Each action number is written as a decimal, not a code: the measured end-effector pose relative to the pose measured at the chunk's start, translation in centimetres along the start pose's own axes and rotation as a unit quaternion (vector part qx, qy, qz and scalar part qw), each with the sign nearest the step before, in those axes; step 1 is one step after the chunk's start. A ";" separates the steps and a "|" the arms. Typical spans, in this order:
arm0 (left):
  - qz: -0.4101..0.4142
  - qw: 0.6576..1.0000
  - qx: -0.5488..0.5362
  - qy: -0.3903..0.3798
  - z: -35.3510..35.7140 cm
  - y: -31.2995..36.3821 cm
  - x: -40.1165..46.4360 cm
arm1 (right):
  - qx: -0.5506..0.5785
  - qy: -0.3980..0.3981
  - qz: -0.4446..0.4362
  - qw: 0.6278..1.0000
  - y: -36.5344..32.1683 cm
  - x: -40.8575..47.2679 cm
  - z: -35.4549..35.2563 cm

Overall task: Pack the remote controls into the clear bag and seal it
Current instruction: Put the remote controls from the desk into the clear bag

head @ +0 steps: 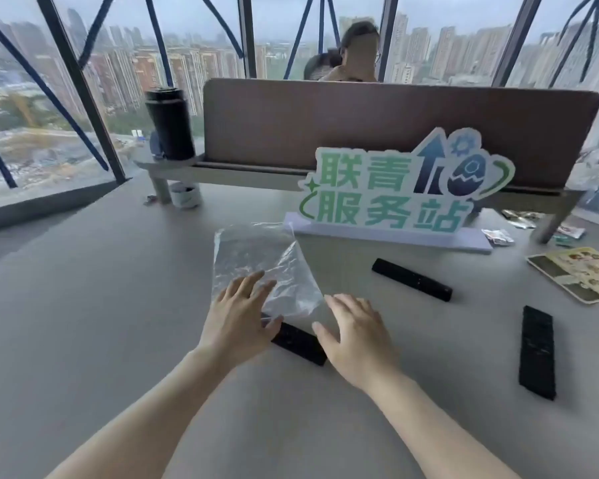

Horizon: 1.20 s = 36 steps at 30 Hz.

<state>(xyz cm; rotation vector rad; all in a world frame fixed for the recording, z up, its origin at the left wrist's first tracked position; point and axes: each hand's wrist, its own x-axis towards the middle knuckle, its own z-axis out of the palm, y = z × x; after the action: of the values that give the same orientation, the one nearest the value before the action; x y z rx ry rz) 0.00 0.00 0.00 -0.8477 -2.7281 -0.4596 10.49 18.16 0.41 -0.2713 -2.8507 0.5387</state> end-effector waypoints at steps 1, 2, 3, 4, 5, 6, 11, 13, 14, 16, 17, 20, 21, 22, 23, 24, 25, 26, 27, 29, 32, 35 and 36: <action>0.012 1.000 0.002 0.013 0.2 -0.3 -0.3 | -0.013 -0.003 0.008 1.000 -0.1 -0.5 0.6; 0.014 0.999 0.004 0.034 0.4 -0.5 -0.6 | -0.033 -0.012 0.018 0.999 -0.5 -0.9 0.9; 0.015 0.998 0.014 0.054 0.8 -0.9 -0.8 | -0.057 -0.024 0.026 0.998 -0.7 -1.3 1.4; 0.007 0.998 0.026 0.060 0.6 -1.1 -0.8 | -0.071 -0.039 0.039 0.996 -1.3 -1.7 1.3; 0.004 0.998 0.032 0.063 0.4 -1.2 -0.8 | -0.073 -0.039 0.048 0.995 -1.7 -1.9 1.3; -0.003 0.998 0.040 0.056 0.0 -0.9 -0.8 | -0.063 -0.043 0.058 0.995 -2.1 -2.0 1.1; -0.021 1.000 0.013 0.015 -2.1 0.2 0.5 | 0.058 -0.142 0.127 0.980 -2.4 -2.8 -2.0; -0.009 1.000 -0.020 0.011 -2.4 0.7 0.8 | 0.128 -0.148 0.159 0.968 -1.3 -4.0 -3.9; -0.003 0.999 -0.035 0.012 -2.5 1.1 0.9 | 0.179 -0.144 0.175 0.957 -0.7 -4.8 -5.2; 0.010 0.999 -0.046 0.007 -2.6 2.5 1.0 | 0.301 -0.131 0.217 0.919 0.6 -6.3 -7.6; 0.018 0.999 -0.050 0.004 -2.5 3.6 0.9 | 0.354 -0.123 0.239 0.896 1.2 -7.0 -8.6; 0.042 0.996 -0.074 0.002 -2.0 7.3 0.5 | 0.426 -0.096 0.281 0.855 2.7 -8.0 -10.0; 0.039 0.996 -0.085 0.009 -1.7 8.3 0.3 | 0.429 -0.087 0.291 0.851 3.1 -7.9 -9.9; 0.021 0.995 -0.097 0.016 -1.5 9.1 0.1 | 0.429 -0.079 0.301 0.848 3.2 -7.6 -9.7; -0.003 0.994 -0.109 0.025 -1.4 9.6 0.0 | 0.431 -0.075 0.311 0.844 3.4 -7.2 -9.5; -0.027 0.992 -0.121 0.030 -1.3 10.0 -0.1 | 0.431 -0.074 0.318 0.841 3.6 -6.9 -9.2; -0.039 0.989 -0.134 0.036 -1.2 10.2 -0.2 | 0.431 -0.072 0.323 0.840 3.8 -6.6 -8.9; -0.039 0.987 -0.152 0.040 -1.3 10.5 -0.2 | 0.432 -0.070 0.323 0.839 4.1 -6.2 -8.5; -0.030 0.983 -0.173 0.048 -1.4 10.8 -0.1 | 0.439 -0.069 0.318 0.837 4.3 -5.8 -8.0; -0.011 0.978 -0.201 0.054 -1.6 11.5 0.1 | 0.473 -0.075 0.296 0.827 4.5 -5.0 -7.1; -0.009 0.976 -0.210 0.051 -1.3 12.3 0.9 | 0.539 -0.078 0.258 0.798 4.8 -3.6 -6.3; -0.010 0.975 -0.214 0.052 -0.7 12.3 2.0 | 0.462 0.013 0.295 0.836 6.8 -2.8 -6.7; -0.008 0.977 -0.209 0.047 -0.5 12.2 2.3 | 0.432 0.050 0.311 0.845 8.1 -2.6 -6.7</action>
<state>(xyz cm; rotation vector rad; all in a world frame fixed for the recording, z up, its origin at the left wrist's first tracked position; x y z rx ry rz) 5.35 10.47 3.95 -0.8694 -2.5894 -1.0762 15.78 27.25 2.89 -0.9905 -2.0581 1.7636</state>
